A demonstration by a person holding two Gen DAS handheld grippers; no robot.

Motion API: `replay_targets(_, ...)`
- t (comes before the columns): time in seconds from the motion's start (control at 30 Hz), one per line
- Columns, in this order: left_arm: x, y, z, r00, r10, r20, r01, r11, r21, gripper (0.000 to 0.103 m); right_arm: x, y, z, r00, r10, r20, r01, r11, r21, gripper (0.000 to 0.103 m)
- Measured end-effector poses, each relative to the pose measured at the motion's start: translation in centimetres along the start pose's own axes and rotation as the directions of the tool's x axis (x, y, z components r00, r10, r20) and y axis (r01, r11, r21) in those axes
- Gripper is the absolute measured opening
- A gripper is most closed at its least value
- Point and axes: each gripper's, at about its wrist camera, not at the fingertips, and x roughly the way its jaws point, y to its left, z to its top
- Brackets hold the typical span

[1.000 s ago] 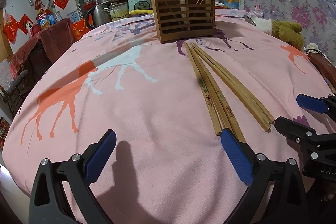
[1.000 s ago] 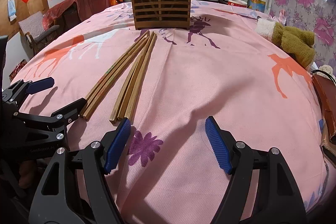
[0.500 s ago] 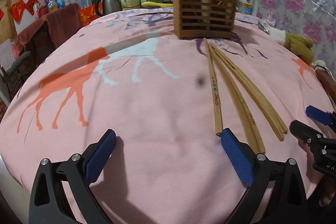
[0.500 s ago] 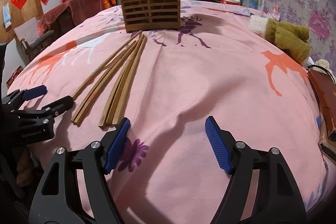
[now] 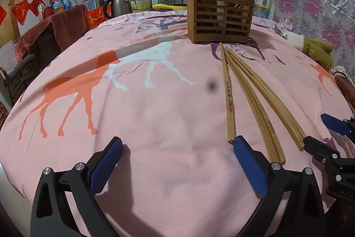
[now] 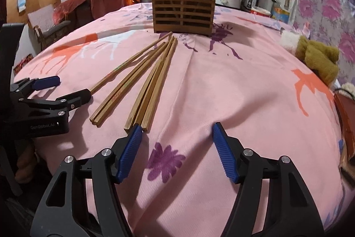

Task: Organize utensils
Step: 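Move both open grippers back over the remaining chopstick bundle, then grasp one chopstick with the right gripper while the left grasps another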

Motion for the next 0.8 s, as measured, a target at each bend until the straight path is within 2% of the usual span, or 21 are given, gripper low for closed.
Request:
replay_targets(0.1,0.0,0.0,0.0,1.000,0.000,0.000,0.000,1.000,0.000,0.099,0.4,-1.4,0.3,0.998,-0.063,-0.002,0.063,0.996,0.062,0.063)
replay_targets(0.2,0.0,0.0,0.0,1.000,0.000,0.001,0.000,1.000,0.000,0.099,0.0,-2.6,0.3,0.999,-0.043,0.005,0.042,0.992,0.119,0.058)
replay_targets(0.37,0.0,0.0,0.0,1.000,0.001,0.001,-0.001,1.000,0.001,0.099,-1.0,-1.2,0.2,0.999,-0.002,0.049,-0.001,0.998,0.060,0.050)
replay_targets(0.6,-0.2,-0.2,-0.1,1.000,-0.003,0.006,0.003,1.000,0.011,0.097,-0.9,-0.3,0.5,0.998,0.044,0.045,-0.045,0.999,0.024,0.019)
replay_targets(0.7,-0.6,-1.1,-0.1,1.000,-0.023,0.017,0.022,0.999,0.047,0.095,-0.6,0.2,0.8,0.996,0.073,0.043,-0.073,0.997,0.006,0.016)
replay_targets(0.8,-0.8,-2.2,-0.1,0.999,-0.041,0.026,0.039,0.995,0.093,0.085,0.3,0.3,1.0,0.996,0.092,0.013,-0.092,0.996,0.010,0.015)
